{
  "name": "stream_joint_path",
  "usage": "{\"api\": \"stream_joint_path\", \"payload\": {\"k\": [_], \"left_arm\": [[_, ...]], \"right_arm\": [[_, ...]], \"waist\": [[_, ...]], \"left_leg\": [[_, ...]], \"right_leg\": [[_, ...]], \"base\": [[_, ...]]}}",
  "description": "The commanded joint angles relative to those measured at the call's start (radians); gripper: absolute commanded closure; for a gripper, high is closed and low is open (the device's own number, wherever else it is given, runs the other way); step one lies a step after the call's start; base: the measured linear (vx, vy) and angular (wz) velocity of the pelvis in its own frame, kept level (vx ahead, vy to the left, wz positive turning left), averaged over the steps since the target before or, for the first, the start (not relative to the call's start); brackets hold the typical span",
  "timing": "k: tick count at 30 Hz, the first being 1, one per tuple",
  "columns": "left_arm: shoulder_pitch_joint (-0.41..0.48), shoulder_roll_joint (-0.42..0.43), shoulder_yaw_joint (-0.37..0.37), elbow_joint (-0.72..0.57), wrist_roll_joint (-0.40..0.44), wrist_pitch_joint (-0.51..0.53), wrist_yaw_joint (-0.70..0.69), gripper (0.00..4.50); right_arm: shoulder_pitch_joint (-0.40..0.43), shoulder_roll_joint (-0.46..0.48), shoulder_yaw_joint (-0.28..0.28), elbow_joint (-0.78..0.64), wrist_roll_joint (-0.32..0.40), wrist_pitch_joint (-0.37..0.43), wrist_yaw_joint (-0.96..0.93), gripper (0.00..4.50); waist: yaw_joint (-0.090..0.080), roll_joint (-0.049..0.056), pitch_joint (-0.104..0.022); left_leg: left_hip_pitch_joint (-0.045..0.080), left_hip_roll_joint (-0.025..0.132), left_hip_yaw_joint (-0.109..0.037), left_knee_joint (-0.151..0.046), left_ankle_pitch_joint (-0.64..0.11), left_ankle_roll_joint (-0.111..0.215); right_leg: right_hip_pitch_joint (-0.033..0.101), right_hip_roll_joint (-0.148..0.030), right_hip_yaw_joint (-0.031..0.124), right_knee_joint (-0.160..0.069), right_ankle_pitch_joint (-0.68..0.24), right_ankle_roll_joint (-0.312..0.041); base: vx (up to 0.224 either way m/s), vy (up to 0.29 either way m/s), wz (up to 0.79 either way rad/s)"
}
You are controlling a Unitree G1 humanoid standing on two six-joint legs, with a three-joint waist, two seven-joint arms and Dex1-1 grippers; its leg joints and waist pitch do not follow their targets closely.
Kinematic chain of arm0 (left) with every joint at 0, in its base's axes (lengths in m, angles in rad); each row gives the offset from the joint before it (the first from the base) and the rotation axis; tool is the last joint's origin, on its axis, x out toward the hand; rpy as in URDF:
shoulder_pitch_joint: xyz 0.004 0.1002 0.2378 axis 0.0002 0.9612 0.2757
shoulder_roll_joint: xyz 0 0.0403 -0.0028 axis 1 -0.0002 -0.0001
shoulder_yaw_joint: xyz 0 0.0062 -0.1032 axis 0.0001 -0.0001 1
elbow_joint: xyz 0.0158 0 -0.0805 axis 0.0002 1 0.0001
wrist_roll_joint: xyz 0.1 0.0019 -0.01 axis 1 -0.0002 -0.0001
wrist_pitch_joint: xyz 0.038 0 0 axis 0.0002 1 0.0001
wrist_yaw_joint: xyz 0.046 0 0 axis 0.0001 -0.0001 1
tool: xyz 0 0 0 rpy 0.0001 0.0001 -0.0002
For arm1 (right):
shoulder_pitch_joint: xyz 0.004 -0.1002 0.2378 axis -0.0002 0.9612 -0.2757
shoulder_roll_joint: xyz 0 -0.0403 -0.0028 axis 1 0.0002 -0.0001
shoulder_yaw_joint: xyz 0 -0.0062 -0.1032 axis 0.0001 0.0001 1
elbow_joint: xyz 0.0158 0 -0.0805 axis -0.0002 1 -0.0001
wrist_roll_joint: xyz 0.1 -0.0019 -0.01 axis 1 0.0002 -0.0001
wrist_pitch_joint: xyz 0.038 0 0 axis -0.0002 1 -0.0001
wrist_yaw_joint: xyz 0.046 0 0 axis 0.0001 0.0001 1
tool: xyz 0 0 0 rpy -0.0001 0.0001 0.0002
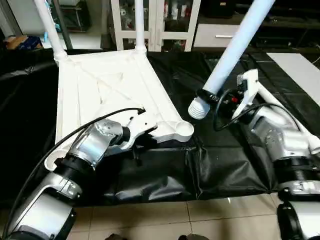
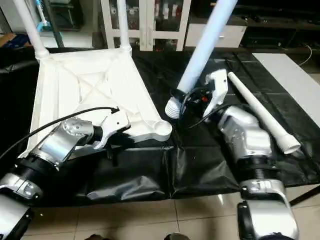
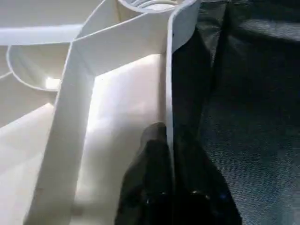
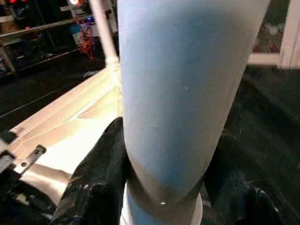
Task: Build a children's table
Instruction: Insert table leg to table base
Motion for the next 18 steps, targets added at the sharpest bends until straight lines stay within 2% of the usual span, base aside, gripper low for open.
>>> {"api": "stream_joint_path", "payload": {"k": [1,2,3,5,6,9,10,12,13,14,16,17,18], "left_arm": [[0.076,0.023,-0.029,-0.055,-0.006,0.052,-0.028,4.49],[0.09,0.03,-0.024,-0.08,-0.015,0.065,-0.033,4.5],[0.108,0.041,-0.018,-0.113,-0.026,0.081,-0.043,4.5],[0.154,0.072,0.0,-0.191,-0.042,0.121,-0.055,4.5],[0.154,0.072,0.001,-0.192,-0.042,0.122,-0.055,4.5],[0.174,0.076,0.009,-0.223,-0.047,0.136,-0.054,4.5],[0.181,0.077,0.007,-0.241,-0.049,0.138,-0.057,4.5],[0.188,0.075,0.009,-0.27,-0.05,0.149,-0.058,4.5],[0.197,0.072,0.007,-0.293,-0.054,0.165,-0.059,4.5],[0.197,0.072,0.007,-0.293,-0.054,0.165,-0.059,4.5],[0.222,0.075,0.004,-0.334,-0.059,0.187,-0.048,4.5],[0.232,0.073,0.01,-0.342,-0.058,0.189,-0.035,4.5],[0.235,0.072,0.012,-0.346,-0.058,0.19,-0.031,4.5]], "right_arm": [[-0.022,-0.003,0.013,0.036,-0.015,-0.004,0.031,2.66],[-0.019,-0.002,0.023,0.043,-0.02,-0.001,0.043,2.66],[-0.014,0.002,0.032,0.049,-0.025,0.0,0.052,2.66],[0.008,0.039,0.018,0.046,-0.008,0.002,0.032,2.66],[0.009,0.039,0.018,0.046,-0.007,0.002,0.032,2.66],[0.031,0.059,0.031,0.026,0.0,0.008,0.05,2.66],[0.04,0.066,0.044,0.012,0.004,0.015,0.076,2.66],[0.043,0.076,0.05,0.001,0.017,0.024,0.104,2.66],[0.05,0.08,0.051,-0.025,0.037,0.049,0.122,2.66],[0.05,0.081,0.051,-0.025,0.038,0.049,0.122,2.66],[0.073,0.079,0.072,-0.079,0.051,0.081,0.143,2.66],[0.086,0.079,0.079,-0.095,0.042,0.08,0.14,2.66],[0.091,0.078,0.081,-0.101,0.039,0.08,0.138,2.66]], "waist": [[-0.004,-0.002,-0.082],[-0.007,-0.017,-0.084],[-0.009,-0.006,-0.08],[-0.017,-0.015,-0.08],[-0.019,-0.015,-0.075],[-0.022,-0.01,-0.073],[-0.02,-0.025,-0.069],[-0.02,-0.023,-0.066],[-0.022,-0.038,-0.069],[-0.019,-0.032,-0.068],[-0.02,-0.034,-0.071],[-0.019,-0.031,-0.071],[-0.019,-0.033,-0.071]], "left_leg": [[0.015,0.009,0.005,-0.067,-0.191,0.037],[0.011,0.011,0.006,-0.066,-0.181,0.044],[0.01,0.01,0.006,-0.067,-0.166,0.057],[0.008,0.011,0.007,-0.066,-0.153,0.069],[0.009,0.011,0.007,-0.069,-0.16,0.074],[0.014,0.012,0.008,-0.07,-0.186,0.064],[0.012,0.012,0.008,-0.071,-0.195,0.063],[0.013,0.014,0.007,-0.074,-0.204,0.06],[0.013,0.015,0.007,-0.073,-0.203,0.058],[0.015,0.016,0.006,-0.074,-0.193,0.059],[0.013,0.016,0.007,-0.074,-0.179,0.059],[0.013,0.017,0.008,-0.073,-0.169,0.061],[0.013,0.016,0.009,-0.074,-0.166,0.062]], "right_leg": [[0.066,-0.026,0.022,-0.062,-0.162,-0.265],[0.07,-0.027,0.021,-0.055,-0.15,-0.271],[0.067,-0.027,0.022,-0.056,-0.154,-0.27],[0.068,-0.028,0.023,-0.055,-0.15,-0.271],[0.064,-0.029,0.022,-0.058,-0.189,-0.26],[0.058,-0.027,0.024,-0.066,-0.245,-0.242],[0.058,-0.028,0.023,-0.066,-0.275,-0.229],[0.053,-0.03,0.024,-0.071,-0.311,-0.211],[0.056,-0.031,0.024,-0.07,-0.321,-0.203],[0.053,-0.032,0.025,-0.069,-0.311,-0.2],[0.055,-0.031,0.025,-0.066,-0.294,-0.2],[0.053,-0.03,0.027,-0.064,-0.273,-0.2],[0.052,-0.028,0.026,-0.065,-0.267,-0.199]], "base": [[0.0,0.0,0.0],[0.0,0.0,0.0],[0.0,0.0,0.0],[0.0,0.0,0.0],[0.0,0.0,0.0],[0.0,0.0,0.0],[0.0,0.0,0.0],[0.0,0.0,0.0],[0.0,0.0,0.0],[0.0,0.0,0.0],[0.0,0.0,0.0],[0.0,0.0,0.0],[0.0,0.0,0.0]]}}
